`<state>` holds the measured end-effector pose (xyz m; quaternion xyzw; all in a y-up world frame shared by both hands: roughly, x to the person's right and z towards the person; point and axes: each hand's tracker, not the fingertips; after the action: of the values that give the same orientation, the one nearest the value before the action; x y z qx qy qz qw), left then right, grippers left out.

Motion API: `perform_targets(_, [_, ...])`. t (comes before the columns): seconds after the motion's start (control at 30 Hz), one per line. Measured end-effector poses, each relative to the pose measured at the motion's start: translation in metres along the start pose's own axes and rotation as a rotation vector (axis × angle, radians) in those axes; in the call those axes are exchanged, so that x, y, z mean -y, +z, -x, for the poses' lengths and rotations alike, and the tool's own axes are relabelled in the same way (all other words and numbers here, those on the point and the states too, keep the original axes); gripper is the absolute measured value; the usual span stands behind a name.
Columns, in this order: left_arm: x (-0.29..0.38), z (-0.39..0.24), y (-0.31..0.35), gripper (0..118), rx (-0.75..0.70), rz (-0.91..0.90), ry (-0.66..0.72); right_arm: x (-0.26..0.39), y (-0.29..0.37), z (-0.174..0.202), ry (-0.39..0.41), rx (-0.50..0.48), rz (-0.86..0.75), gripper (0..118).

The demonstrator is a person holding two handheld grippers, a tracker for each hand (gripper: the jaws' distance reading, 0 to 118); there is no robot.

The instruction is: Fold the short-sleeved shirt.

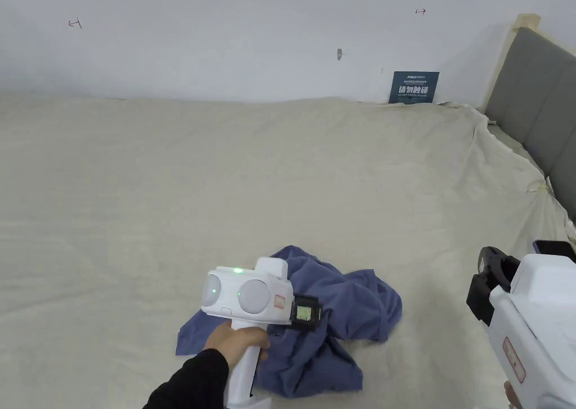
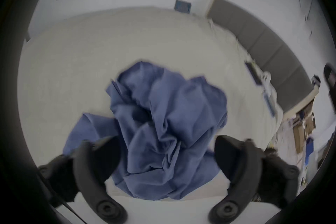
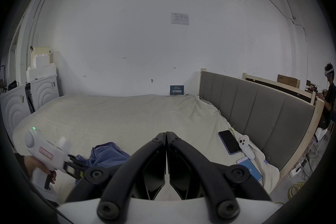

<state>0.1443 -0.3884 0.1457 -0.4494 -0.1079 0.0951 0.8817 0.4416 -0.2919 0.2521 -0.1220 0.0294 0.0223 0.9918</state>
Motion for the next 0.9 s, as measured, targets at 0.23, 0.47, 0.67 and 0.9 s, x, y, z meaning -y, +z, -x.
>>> perform_targets(0.23, [-0.024,0.007,0.113,112,-0.037,-0.351,-0.021,-0.015,0.004,0.012,0.01,-0.021,-0.042,0])
perform_targets(0.47, [-0.018,0.024,0.188,112,-0.268,-0.666,-0.088,-0.032,0.009,0.026,0.025,-0.03,-0.093,0])
perform_targets(0.67, [0.004,0.044,0.208,79,-0.389,-0.834,-0.136,-0.041,0.014,0.034,0.026,-0.04,-0.127,0])
perform_targets(0.9, [0.022,0.068,0.194,0,-0.393,-0.862,-0.064,-0.043,0.017,0.044,0.038,-0.05,-0.147,0])
